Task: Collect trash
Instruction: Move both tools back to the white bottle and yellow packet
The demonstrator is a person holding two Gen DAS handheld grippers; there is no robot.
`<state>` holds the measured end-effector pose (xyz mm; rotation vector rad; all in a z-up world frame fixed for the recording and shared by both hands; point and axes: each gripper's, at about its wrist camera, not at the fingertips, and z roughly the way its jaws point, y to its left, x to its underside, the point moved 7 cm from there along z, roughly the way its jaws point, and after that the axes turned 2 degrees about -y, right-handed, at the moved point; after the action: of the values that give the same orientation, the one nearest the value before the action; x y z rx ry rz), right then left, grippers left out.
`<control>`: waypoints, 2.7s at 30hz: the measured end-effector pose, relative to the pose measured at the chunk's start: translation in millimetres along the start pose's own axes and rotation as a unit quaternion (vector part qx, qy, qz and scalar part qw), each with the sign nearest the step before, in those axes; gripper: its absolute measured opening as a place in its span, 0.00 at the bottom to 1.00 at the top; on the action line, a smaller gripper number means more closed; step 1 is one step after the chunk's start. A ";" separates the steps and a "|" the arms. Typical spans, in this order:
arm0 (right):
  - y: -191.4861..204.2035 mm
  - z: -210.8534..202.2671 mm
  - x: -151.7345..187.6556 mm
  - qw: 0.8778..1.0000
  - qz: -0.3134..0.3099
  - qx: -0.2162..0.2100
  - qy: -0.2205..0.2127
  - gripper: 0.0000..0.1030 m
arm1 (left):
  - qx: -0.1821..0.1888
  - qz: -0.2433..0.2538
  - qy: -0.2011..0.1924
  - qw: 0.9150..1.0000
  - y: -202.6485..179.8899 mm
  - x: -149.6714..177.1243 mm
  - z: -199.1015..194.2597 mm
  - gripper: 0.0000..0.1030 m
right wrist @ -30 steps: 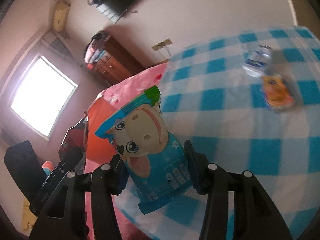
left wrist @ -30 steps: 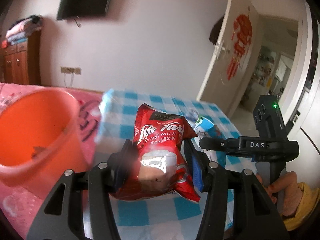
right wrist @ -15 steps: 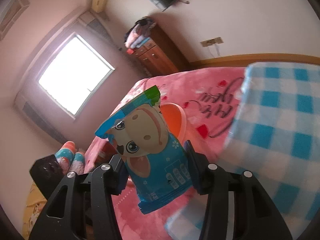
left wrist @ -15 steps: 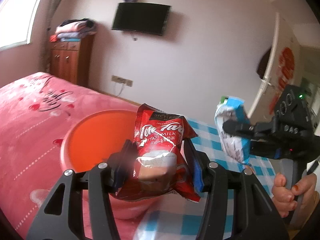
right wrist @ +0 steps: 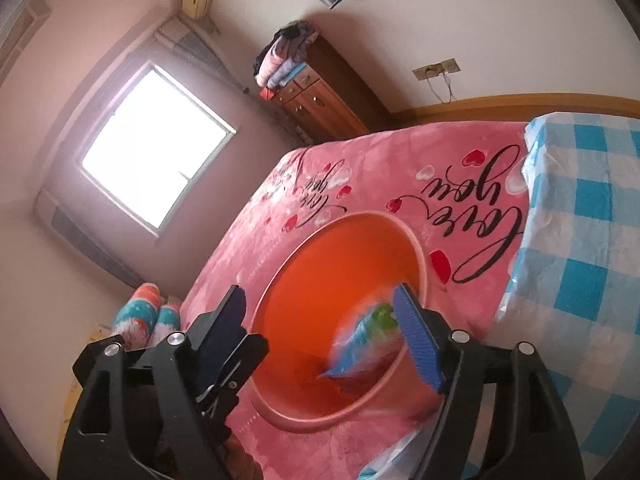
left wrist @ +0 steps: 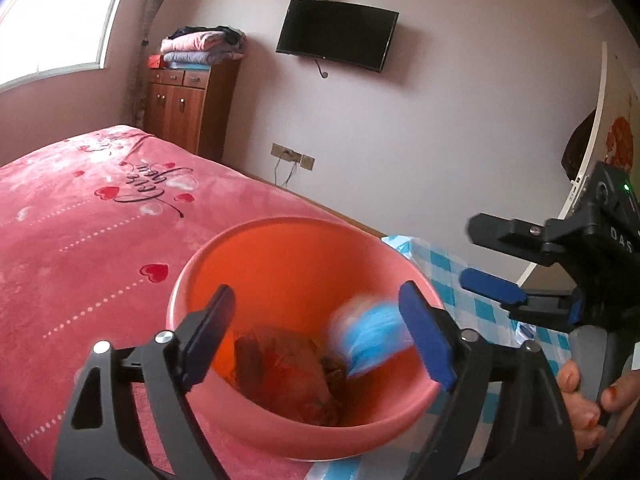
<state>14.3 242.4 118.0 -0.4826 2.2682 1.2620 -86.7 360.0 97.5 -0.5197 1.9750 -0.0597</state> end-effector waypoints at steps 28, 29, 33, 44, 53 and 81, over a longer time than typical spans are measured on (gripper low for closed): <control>-98.8 -113.7 59.1 0.979 -0.040 0.173 -0.103 0.87 | 0.030 0.019 0.014 0.999 -47.7 21.7 -15.4 0.85; -101.8 -116.2 60.9 0.978 -0.039 0.175 -0.105 0.87 | 0.032 0.021 0.015 0.999 -51.8 23.8 -15.1 0.85; -111.9 -128.1 66.9 0.976 -0.032 0.184 -0.114 0.91 | 0.038 0.025 0.018 0.999 -62.2 29.4 -15.7 0.85; -143.3 -156.6 73.9 0.973 -0.007 0.185 -0.136 0.91 | 0.047 0.048 0.023 0.997 -94.5 42.3 -14.2 0.85; -158.5 -170.6 80.8 0.972 -0.015 0.188 -0.143 0.91 | 0.045 0.073 0.035 0.996 -120.1 54.4 -10.6 0.85; -254.7 -248.0 74.8 0.951 0.052 0.239 -0.192 0.92 | 0.099 0.173 0.097 0.975 -242.7 106.7 41.1 0.85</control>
<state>25.2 -104.9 12.0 0.0575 2.1704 0.7243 -8.9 107.2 53.0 -0.0357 2.1948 -0.0912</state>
